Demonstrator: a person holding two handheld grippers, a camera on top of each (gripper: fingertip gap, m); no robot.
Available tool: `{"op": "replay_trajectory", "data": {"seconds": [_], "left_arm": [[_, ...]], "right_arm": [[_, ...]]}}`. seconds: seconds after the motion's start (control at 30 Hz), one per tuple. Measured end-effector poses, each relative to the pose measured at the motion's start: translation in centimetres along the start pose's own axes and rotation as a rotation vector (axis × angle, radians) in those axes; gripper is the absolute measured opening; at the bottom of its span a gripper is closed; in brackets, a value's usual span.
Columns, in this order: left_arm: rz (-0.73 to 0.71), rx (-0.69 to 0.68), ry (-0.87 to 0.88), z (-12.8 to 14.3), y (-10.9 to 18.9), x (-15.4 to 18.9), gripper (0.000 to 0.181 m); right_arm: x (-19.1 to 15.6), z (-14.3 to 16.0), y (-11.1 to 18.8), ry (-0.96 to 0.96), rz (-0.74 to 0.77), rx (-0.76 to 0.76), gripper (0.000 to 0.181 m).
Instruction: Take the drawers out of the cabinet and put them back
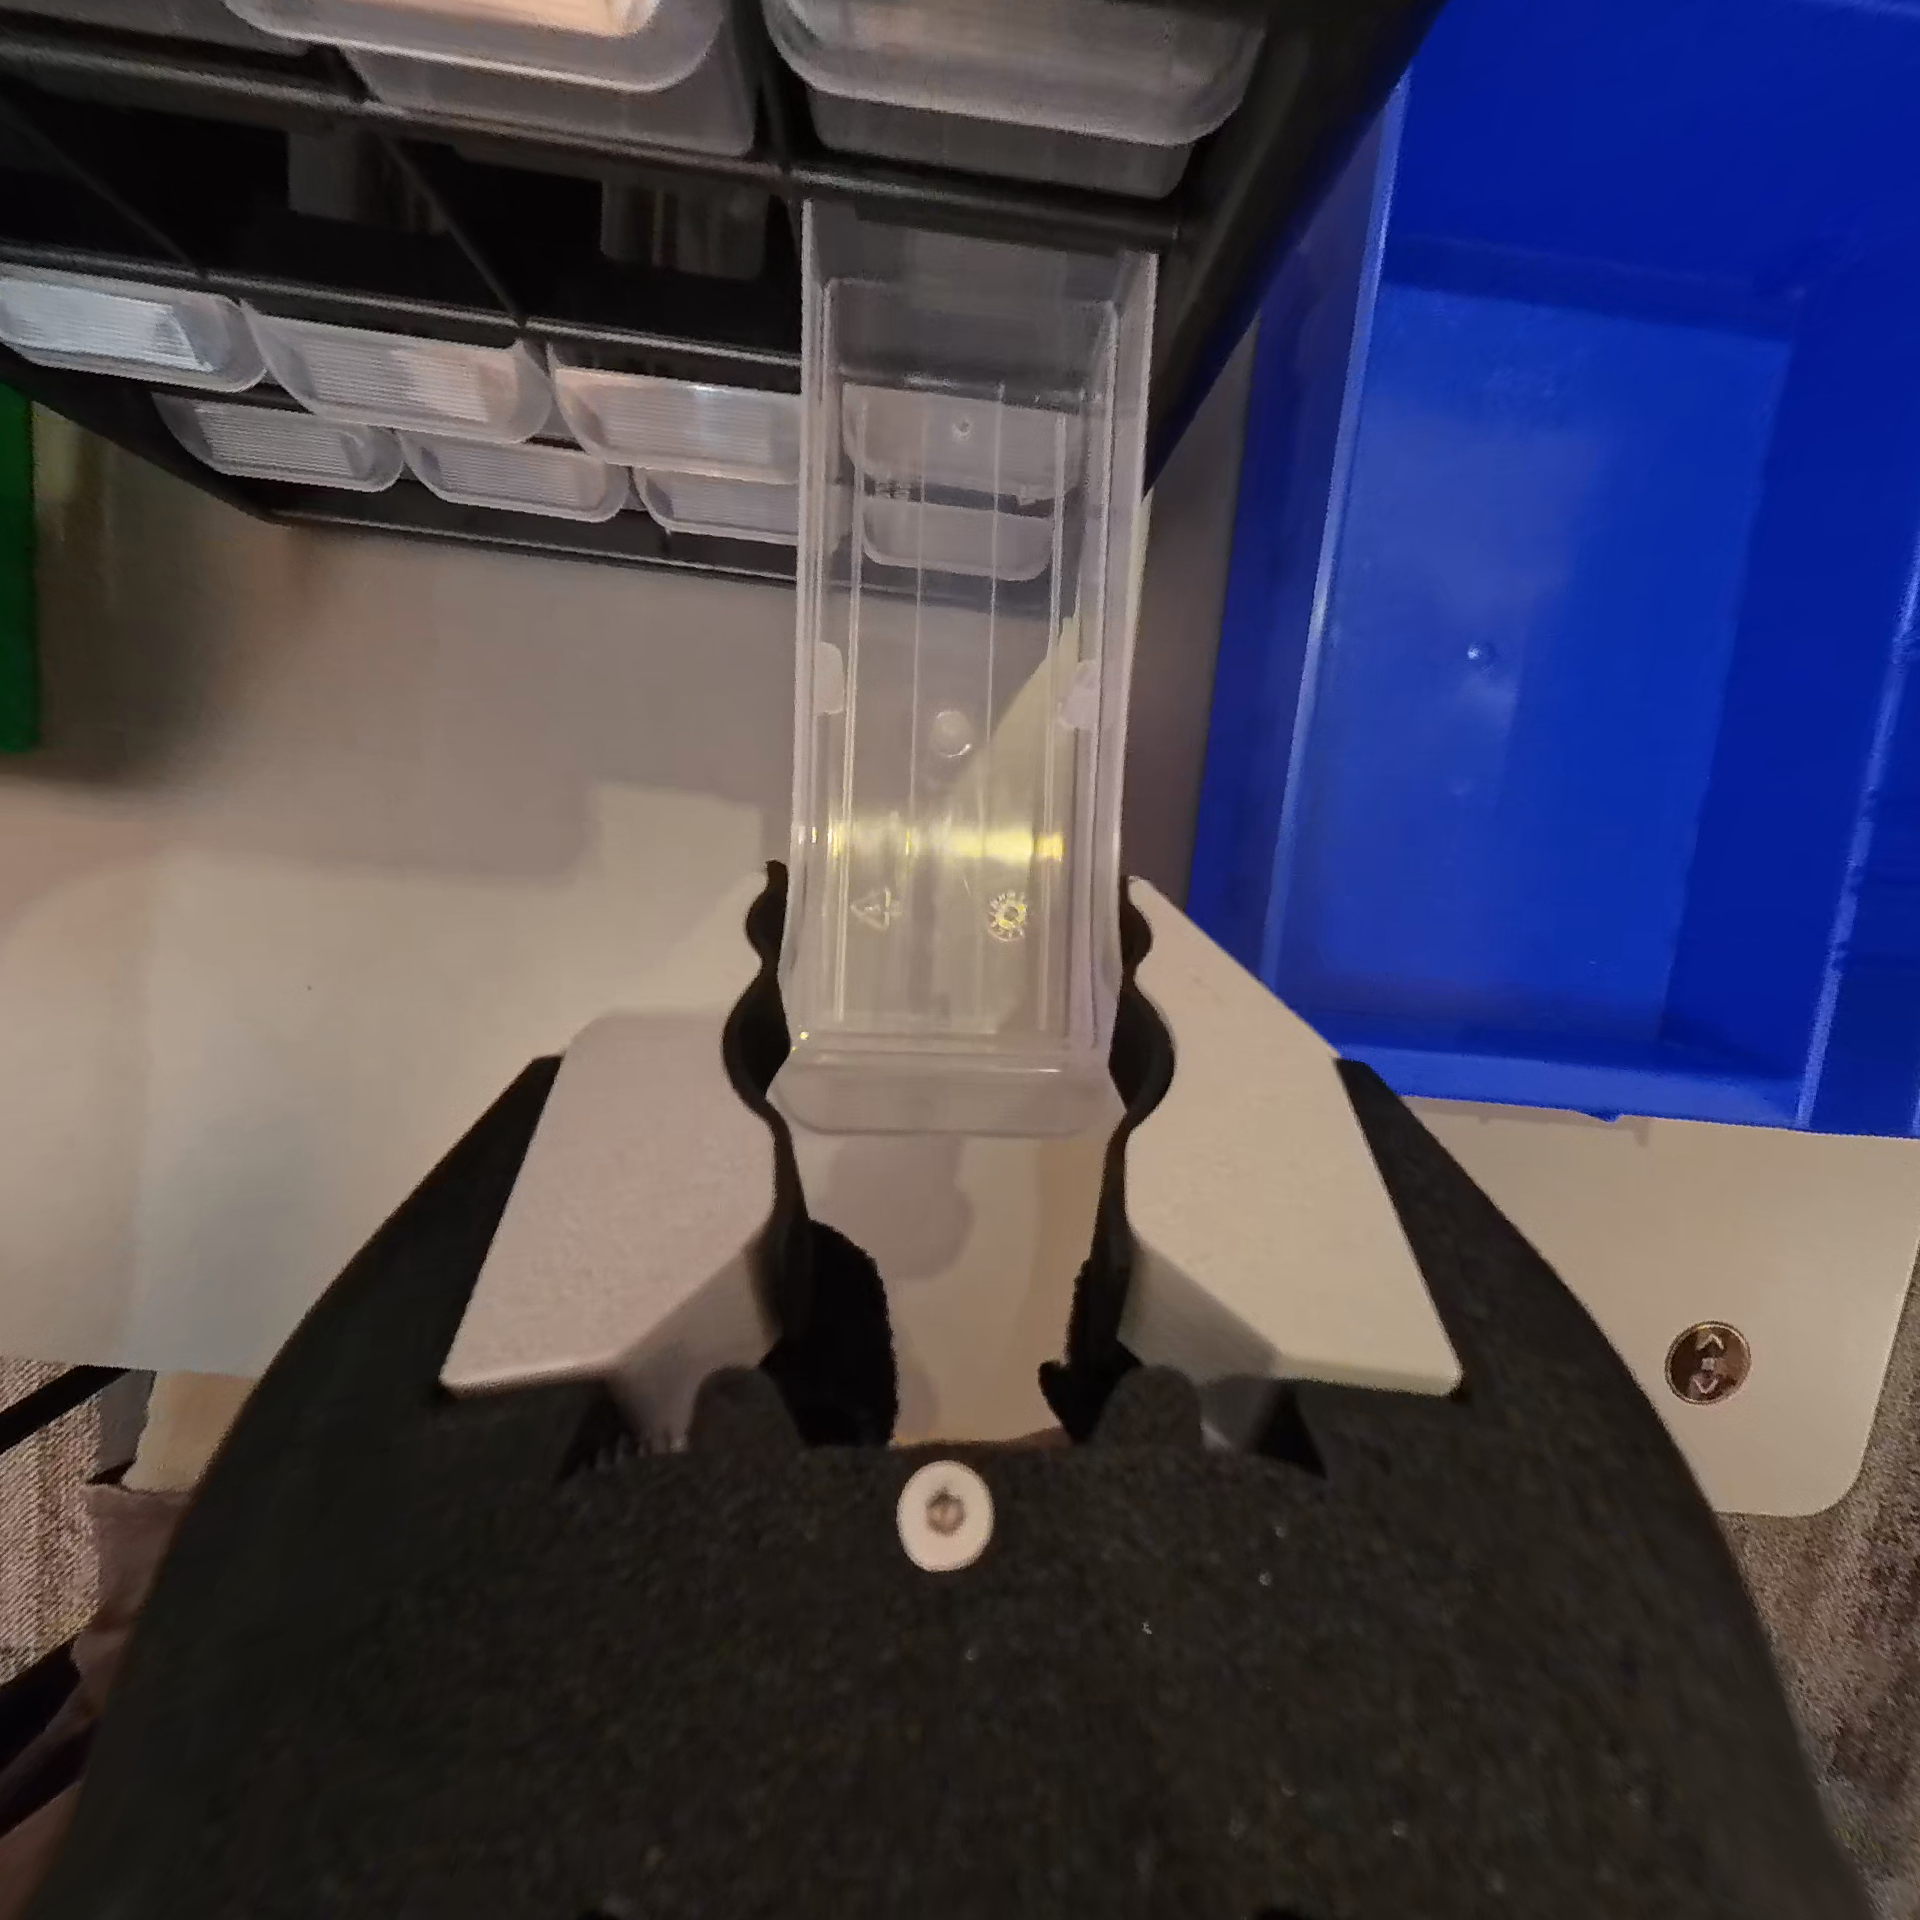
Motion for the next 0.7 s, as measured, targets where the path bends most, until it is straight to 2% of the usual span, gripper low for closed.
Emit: {"op": "replay_trajectory", "data": {"seconds": [0.3,0.7], "left_arm": [[0.003,0.007,0.002,0.0,0.0,0.0,0.000],[0.004,0.006,-0.006,0.0,0.0,0.0,0.000]], "right_arm": [[-0.4,-0.6,-1.7,-0.046,0.016,0.065,0.061],[-0.4,-4.1,-4.2,-0.088,0.040,0.095,0.062]]}}
Point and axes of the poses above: each gripper's, where its closed fingertips meet, y back along the fingers, z out of its underside, x = y × z across the jaws, the point moved 5 cm from there along y, back along the fingers, and after that the axes turned 3 degrees about z, right-handed, at the moved point
